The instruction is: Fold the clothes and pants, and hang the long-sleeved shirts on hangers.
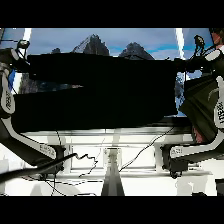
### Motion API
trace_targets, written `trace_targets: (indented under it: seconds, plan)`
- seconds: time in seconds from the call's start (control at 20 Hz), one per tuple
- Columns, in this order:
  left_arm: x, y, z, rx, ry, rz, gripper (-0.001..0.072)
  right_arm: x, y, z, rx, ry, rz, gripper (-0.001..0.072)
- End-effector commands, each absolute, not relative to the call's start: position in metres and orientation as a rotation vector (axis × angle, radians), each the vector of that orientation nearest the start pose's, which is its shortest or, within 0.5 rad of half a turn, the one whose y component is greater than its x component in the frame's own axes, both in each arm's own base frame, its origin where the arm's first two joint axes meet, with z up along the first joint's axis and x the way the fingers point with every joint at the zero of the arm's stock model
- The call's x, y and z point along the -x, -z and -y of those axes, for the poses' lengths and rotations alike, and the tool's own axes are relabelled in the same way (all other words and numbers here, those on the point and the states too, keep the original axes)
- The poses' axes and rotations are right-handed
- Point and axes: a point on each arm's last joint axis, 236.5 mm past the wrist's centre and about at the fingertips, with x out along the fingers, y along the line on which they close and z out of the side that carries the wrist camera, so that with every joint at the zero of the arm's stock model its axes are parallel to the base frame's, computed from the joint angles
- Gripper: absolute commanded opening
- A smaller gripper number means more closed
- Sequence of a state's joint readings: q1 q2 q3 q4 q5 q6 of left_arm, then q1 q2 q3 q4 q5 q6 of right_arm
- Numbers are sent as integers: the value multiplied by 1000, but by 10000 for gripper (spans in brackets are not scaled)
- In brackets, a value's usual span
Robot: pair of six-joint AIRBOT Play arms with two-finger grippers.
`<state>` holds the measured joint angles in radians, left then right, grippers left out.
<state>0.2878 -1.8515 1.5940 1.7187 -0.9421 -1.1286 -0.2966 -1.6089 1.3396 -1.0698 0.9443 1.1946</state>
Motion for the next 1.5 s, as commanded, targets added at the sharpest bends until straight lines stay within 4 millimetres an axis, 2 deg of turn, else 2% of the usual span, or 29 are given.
trace_targets:
  seconds: [0.0,0.05,0.15,0.3,0.45,0.7,0.9,1.05,1.2,1.35,1.45]
  plan:
    - [-507,94,-175,-422,-4,-1274,629,-486,29,53,-336,-125,-1076,28]
    - [-508,93,-180,-447,-12,-1273,569,-486,29,53,-336,-125,-1075,28]
    - [-512,91,-190,-492,-36,-1260,558,-486,29,53,-336,-124,-1075,28]
    - [-521,91,-193,-502,-49,-1220,529,-486,29,53,-336,-125,-1075,28]
    - [-529,87,-194,-496,-64,-1182,277,-486,29,53,-335,-124,-1075,28]
    - [-533,85,-194,-471,-85,-1162,14,-487,29,53,-334,-123,-1072,28]
    - [-532,70,-198,-433,-127,-1139,13,-487,29,54,-333,-121,-1070,28]
    - [-523,45,-219,-314,-237,-1105,13,-487,29,54,-333,-121,-1070,27]
    - [-496,33,-250,-182,-353,-1128,12,-487,29,54,-333,-121,-1069,27]
    - [-457,43,-277,-83,-435,-1225,12,-489,29,55,-332,-117,-1063,27]
    - [-443,44,-294,-51,-472,-1242,12,-489,29,54,-332,-118,-1063,27]
